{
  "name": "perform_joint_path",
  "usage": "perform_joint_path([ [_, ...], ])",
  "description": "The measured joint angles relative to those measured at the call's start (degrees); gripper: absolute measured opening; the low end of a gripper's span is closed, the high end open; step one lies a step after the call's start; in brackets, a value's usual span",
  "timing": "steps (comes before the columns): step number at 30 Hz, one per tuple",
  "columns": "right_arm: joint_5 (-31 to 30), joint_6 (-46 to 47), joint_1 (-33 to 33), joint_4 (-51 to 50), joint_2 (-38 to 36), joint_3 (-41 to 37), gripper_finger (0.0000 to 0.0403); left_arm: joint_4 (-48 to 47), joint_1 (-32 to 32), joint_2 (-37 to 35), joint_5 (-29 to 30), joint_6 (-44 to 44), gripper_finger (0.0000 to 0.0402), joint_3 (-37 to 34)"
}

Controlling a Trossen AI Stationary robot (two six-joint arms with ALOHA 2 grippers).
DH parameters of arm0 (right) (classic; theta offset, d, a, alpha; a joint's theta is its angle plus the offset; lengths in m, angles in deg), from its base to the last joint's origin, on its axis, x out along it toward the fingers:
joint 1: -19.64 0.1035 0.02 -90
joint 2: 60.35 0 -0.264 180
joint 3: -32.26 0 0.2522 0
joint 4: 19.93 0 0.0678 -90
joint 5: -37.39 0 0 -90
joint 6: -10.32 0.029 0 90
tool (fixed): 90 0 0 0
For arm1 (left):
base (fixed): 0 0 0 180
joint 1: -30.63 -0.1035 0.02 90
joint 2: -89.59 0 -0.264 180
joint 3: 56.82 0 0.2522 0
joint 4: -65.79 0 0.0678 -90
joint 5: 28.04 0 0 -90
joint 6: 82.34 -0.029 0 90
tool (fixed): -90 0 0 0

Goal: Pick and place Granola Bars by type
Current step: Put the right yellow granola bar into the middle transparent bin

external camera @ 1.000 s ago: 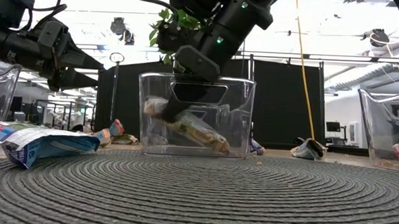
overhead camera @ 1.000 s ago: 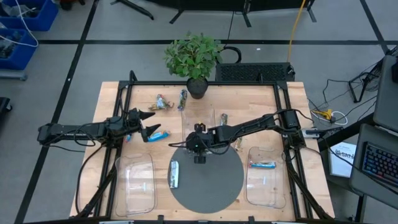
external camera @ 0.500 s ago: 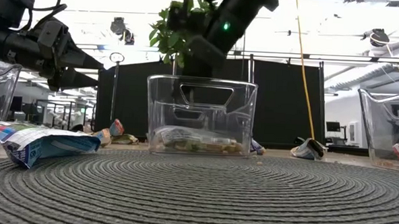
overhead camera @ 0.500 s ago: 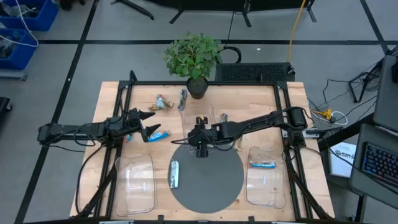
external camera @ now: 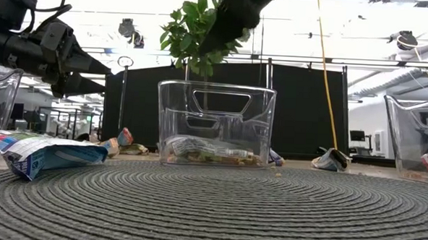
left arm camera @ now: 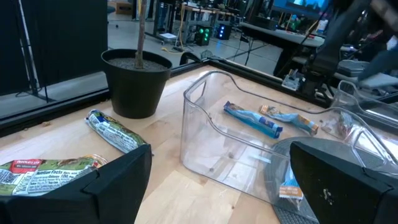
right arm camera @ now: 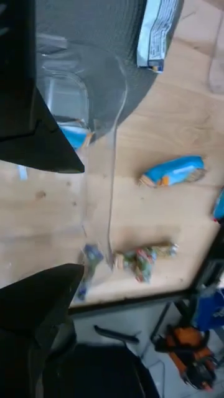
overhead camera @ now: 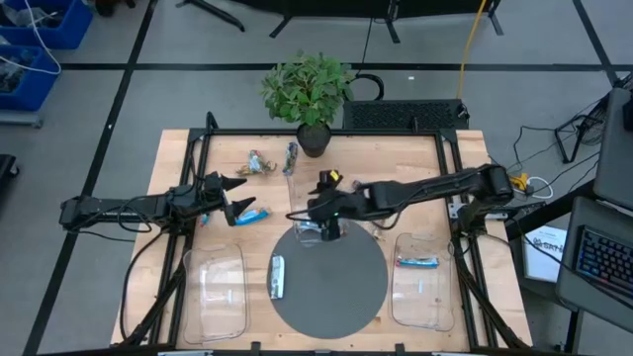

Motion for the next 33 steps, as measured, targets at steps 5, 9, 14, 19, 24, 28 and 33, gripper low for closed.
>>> perform_joint_path([
  [5, 0.06, -2.52, 0.00, -5.77, -5.12, 0.00, 0.0244, 0.00, -0.02, 0.00, 0.00, 0.00, 0.0379, 0.00],
  [9, 0.23, -5.13, 0.00, -11.00, -9.24, 0.02, 0.0245, 0.00, -0.02, 0.00, 0.00, 0.00, 0.0379, 0.00],
  [14, 0.32, -6.76, 0.02, -17.68, -13.60, 0.02, 0.0245, 0.00, -0.01, 0.00, 0.00, 0.00, 0.0379, 0.00],
  [19, 0.35, -8.34, 0.02, -24.25, -17.27, 0.09, 0.0245, 0.00, 0.00, 0.02, 0.00, 0.00, 0.0379, 0.00],
  [24, 0.29, -13.16, -0.18, -30.85, -20.55, 0.09, 0.0245, 0.00, -0.02, 0.00, 0.00, 0.00, 0.0379, 0.00],
  [28, -0.57, -17.91, -0.48, -34.97, -22.61, 0.09, 0.0245, 0.00, -0.02, 0.01, 0.02, 0.00, 0.0379, 0.00],
  [33, -7.50, -24.85, -1.37, -37.87, -24.52, 0.09, 0.0245, 0.00, -0.01, 0.00, 0.01, 0.00, 0.0379, 0.00],
])
